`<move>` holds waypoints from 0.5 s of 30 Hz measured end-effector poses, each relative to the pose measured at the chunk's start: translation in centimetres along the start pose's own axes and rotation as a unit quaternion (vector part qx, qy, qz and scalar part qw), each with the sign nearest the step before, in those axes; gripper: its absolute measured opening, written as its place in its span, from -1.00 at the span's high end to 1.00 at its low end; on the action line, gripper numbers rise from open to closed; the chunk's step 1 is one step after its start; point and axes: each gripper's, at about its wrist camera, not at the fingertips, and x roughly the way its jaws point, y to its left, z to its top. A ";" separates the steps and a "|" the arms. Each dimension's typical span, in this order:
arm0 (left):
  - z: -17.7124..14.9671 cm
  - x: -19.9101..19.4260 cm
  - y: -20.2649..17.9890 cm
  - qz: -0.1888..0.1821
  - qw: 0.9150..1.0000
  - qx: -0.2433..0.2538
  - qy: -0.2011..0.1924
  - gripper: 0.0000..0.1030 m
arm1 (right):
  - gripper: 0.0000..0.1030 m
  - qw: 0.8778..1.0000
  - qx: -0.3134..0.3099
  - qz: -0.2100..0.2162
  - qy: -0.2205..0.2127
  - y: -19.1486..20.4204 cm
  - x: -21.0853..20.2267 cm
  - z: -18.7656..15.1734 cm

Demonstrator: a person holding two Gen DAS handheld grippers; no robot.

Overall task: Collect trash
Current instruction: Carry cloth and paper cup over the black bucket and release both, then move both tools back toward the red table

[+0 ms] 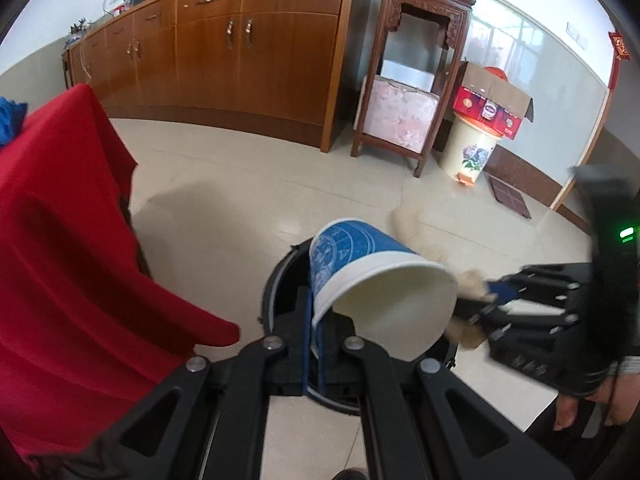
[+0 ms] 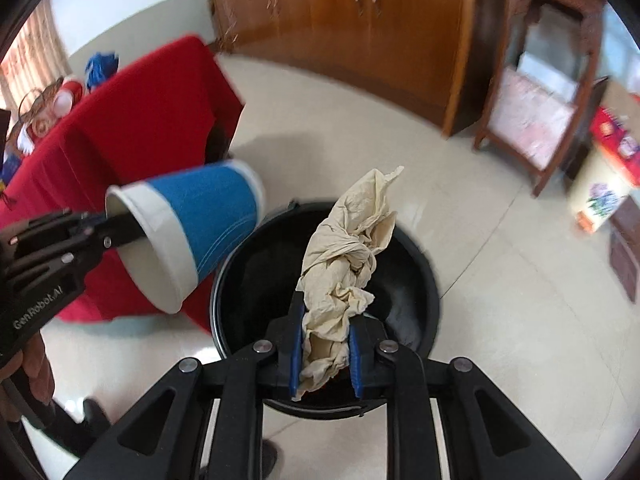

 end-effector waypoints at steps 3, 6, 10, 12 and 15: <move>-0.6 0.9 1.1 0.029 0.999 -0.025 0.009 -0.62 | -0.90 0.998 -0.007 -0.053 0.045 -1.2 3.4 -0.2; -1.0 0.1 2.0 0.056 0.998 -0.037 -0.004 -0.70 | -0.92 0.996 0.027 -0.067 0.053 -3.1 3.9 -0.3; -1.2 -0.7 2.3 0.074 0.997 -0.037 -0.007 -0.77 | -1.00 0.994 0.053 -0.085 0.033 -4.2 2.8 -0.1; -1.2 -0.8 2.5 0.081 0.996 -0.037 -0.009 -0.84 | -1.00 0.994 0.053 -0.093 0.018 -4.2 2.1 0.1; -1.1 -1.6 2.9 0.086 0.995 -0.039 -0.013 -0.84 | -1.00 0.993 0.047 -0.107 -0.009 -3.7 0.7 0.2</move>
